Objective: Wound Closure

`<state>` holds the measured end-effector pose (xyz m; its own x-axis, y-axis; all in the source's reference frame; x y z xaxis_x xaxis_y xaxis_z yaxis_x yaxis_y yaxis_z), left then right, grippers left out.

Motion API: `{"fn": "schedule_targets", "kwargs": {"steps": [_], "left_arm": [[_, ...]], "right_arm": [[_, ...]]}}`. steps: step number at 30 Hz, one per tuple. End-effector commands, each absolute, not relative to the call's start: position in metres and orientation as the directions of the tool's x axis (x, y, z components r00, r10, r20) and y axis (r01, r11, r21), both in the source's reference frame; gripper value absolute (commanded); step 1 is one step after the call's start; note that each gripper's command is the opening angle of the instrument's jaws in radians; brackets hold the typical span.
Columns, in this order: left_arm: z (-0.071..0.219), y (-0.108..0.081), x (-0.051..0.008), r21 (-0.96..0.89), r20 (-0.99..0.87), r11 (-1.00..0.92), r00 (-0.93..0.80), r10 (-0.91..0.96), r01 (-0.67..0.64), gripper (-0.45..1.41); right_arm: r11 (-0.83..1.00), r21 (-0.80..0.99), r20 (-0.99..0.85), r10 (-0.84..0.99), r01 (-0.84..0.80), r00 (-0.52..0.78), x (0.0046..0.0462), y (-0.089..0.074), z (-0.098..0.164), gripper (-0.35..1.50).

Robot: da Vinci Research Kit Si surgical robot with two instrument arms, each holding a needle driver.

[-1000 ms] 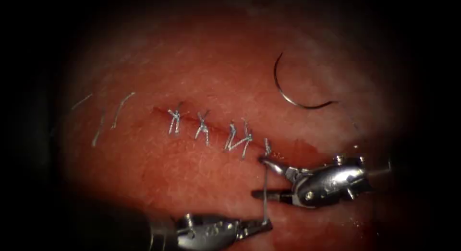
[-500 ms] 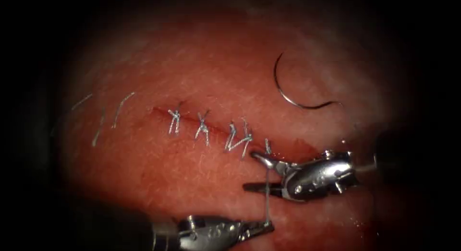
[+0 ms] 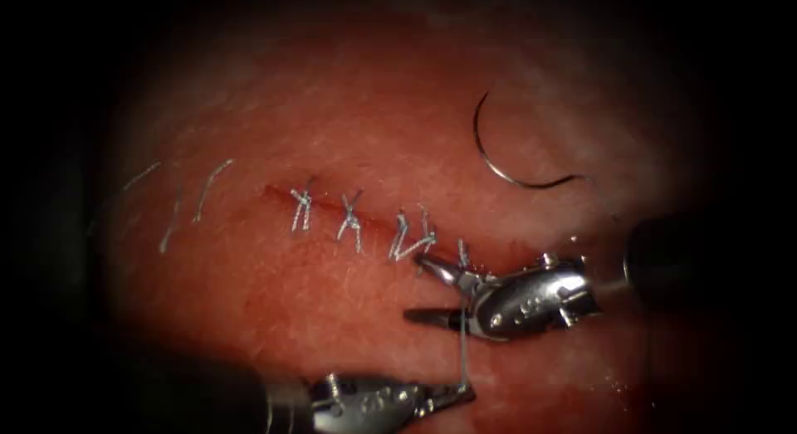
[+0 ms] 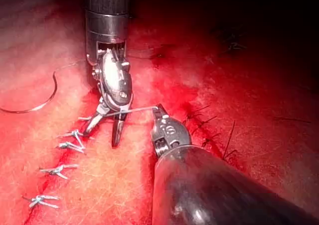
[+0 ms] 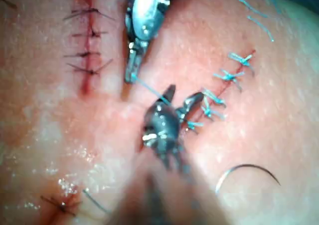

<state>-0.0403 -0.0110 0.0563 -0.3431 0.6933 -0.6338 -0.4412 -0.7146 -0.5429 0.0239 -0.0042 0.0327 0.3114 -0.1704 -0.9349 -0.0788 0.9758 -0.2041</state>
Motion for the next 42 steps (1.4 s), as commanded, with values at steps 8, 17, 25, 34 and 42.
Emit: {"fn": "schedule_targets", "kwargs": {"steps": [8,17,25,34,42], "left_arm": [[0.057,-0.012,-0.0407,-0.549,-0.63,-0.713,-0.344,0.696,-0.437,-0.45],[0.056,-0.013,-0.0408,-0.547,-0.634,-0.717,-0.346,0.692,-0.432,-0.45],[0.055,-0.014,-0.0397,-0.54,-0.648,-0.736,-0.356,0.673,-0.41,-0.45],[0.053,-0.015,-0.0348,-0.549,-0.629,-0.751,-0.411,0.66,-0.366,-0.45],[0.053,-0.015,-0.0334,-0.548,-0.552,-0.727,-0.474,0.686,-0.413,1.29]], "right_arm": [[0.977,-0.203,-0.938,-0.175,-0.065,0.3,0.0249,-0.006,0.033,0.57],[0.966,-0.257,-0.92,-0.232,-0.039,0.315,0.0247,-0.006,0.033,-0.35],[0.969,-0.241,-0.921,-0.208,-0.062,0.329,0.0222,-0.006,0.032,0.71],[0.949,-0.19,-0.933,-0.094,-0.253,0.347,0.0145,-0.003,0.026,1.31],[0.922,-0.192,-0.924,-0.053,-0.336,0.38,0.012,-0.001,0.024,1.38]]}}
